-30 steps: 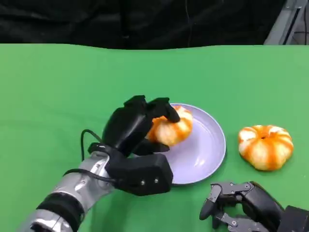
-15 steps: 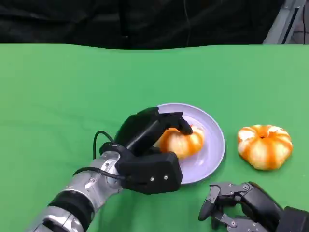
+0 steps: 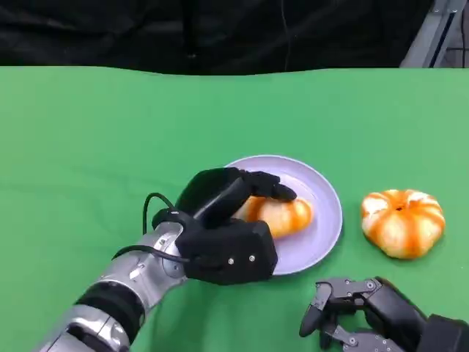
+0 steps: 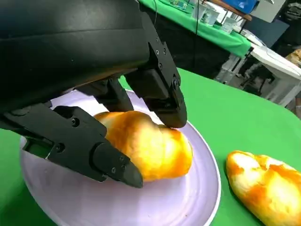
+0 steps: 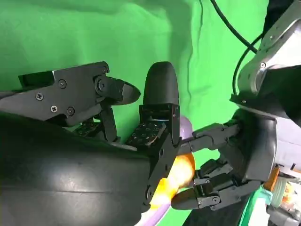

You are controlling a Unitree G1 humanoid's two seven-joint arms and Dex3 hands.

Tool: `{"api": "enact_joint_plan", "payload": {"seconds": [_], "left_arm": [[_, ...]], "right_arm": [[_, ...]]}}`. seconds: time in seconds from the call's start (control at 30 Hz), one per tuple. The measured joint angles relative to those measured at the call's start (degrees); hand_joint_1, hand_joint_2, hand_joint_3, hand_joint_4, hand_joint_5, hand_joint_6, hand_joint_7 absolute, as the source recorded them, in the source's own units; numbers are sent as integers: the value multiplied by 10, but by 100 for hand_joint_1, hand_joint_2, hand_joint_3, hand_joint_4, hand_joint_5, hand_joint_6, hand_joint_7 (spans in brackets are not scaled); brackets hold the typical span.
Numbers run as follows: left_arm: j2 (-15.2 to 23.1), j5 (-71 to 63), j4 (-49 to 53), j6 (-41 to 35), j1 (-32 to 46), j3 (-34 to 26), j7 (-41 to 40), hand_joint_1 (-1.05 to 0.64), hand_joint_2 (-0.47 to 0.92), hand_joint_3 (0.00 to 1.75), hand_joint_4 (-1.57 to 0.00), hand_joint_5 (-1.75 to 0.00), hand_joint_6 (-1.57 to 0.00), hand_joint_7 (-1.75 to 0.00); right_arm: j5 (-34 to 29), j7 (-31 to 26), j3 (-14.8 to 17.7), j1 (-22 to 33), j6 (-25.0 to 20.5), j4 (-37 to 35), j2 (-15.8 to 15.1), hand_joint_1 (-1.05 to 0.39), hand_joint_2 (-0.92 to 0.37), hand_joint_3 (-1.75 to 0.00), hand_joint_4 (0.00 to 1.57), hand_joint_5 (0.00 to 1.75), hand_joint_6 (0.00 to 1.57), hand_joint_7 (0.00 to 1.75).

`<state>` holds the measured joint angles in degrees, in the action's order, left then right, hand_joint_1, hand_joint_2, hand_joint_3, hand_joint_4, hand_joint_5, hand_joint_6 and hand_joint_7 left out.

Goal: Grasp the bread from the table and place it into the plate.

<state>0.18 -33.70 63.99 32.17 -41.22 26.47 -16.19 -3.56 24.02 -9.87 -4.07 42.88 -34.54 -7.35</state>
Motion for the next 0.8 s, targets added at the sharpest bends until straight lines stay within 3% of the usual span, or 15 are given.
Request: {"api": "enact_joint_plan", "payload": {"seconds": [0.1,0.17,0.33,0.53,0.8], "left_arm": [[0,1,0,0,0,-2,1,-57,92,21,-72,-1,-69,0],[-1,2,0,-1,0,-3,6,-66,92,38,-59,0,-56,0],[-1,21,0,-4,0,-14,44,-80,92,63,-43,0,-44,0],[3,38,-11,-10,0,-23,86,-92,92,77,-34,0,-36,0],[11,96,-72,-2,17,-61,133,-98,92,84,-27,0,-29,0]], "right_arm": [[0,0,0,0,2,0,0,-4,-88,-50,72,151,80,107],[0,0,0,0,2,0,0,-3,-88,-51,72,152,80,107],[-1,0,0,0,2,0,0,-3,-88,-52,72,153,80,108],[0,0,0,1,2,0,0,-3,-87,-52,72,154,81,109],[-2,1,0,0,16,-11,0,-5,-88,-52,71,153,81,109]]}}
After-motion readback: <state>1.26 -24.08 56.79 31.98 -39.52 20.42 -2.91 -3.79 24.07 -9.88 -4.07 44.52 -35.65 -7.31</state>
